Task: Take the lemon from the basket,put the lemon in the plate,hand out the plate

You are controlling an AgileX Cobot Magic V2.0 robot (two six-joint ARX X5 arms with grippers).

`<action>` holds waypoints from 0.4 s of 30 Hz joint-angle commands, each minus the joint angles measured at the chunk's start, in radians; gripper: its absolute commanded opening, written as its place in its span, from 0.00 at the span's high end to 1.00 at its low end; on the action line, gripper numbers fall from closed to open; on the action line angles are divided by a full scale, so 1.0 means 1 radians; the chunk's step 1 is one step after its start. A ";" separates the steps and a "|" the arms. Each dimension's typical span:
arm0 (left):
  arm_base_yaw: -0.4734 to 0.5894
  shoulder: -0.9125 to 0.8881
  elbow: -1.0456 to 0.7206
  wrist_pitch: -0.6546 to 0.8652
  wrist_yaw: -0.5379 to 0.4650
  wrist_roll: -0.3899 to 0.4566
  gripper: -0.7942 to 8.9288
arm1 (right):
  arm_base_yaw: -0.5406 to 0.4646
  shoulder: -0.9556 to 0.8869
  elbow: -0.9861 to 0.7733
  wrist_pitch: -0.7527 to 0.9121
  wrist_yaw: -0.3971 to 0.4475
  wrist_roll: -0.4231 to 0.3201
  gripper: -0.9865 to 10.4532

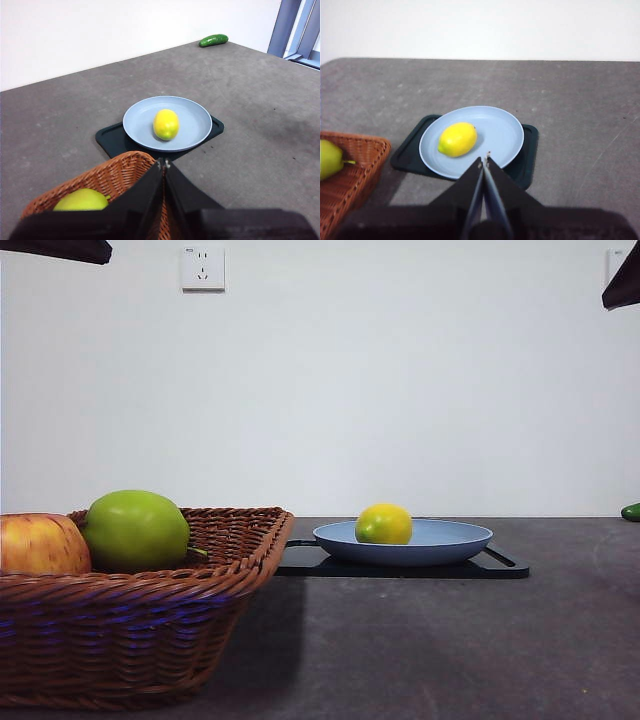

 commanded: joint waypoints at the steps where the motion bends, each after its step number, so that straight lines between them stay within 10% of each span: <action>1: -0.004 0.007 0.012 0.012 0.001 -0.008 0.91 | 0.006 0.002 0.011 0.013 0.005 0.016 0.91; 12: 0.016 -0.075 0.011 -0.041 -0.035 0.079 0.91 | 0.006 -0.002 0.011 0.013 0.002 0.016 0.91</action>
